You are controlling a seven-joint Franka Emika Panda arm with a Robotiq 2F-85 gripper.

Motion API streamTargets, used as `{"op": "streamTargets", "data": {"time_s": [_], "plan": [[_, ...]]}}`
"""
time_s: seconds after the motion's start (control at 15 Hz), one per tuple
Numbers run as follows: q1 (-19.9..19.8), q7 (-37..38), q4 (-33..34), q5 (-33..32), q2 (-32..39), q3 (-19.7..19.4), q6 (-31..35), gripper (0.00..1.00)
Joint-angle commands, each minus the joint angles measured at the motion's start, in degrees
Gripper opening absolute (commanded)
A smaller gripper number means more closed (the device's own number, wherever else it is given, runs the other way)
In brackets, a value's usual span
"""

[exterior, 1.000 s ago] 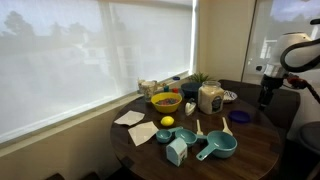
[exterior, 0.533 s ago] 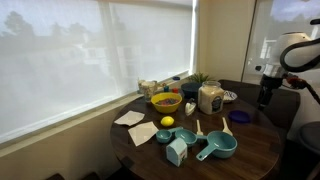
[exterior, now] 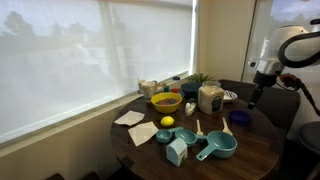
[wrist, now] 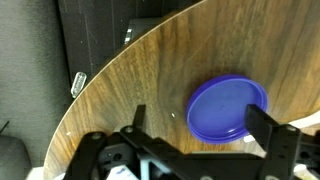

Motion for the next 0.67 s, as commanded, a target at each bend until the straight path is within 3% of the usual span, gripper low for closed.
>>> {"op": "streamTargets", "data": {"time_s": [0.0,0.13,0.2,0.6], "plan": [[-1.2,12.6,-0.2,-0.4,-0.8,6.3,0.8,1.0],[-1.0,18.2,0.6,-0.3,0.1,8.8,-0.6,1.0],[-0.3,13.0,0.1,0.1,-0.2,6.4,0.0,1.0],[-0.5,16.9,0.1,0.0,-0.2,8.3,0.0,1.0]]}}
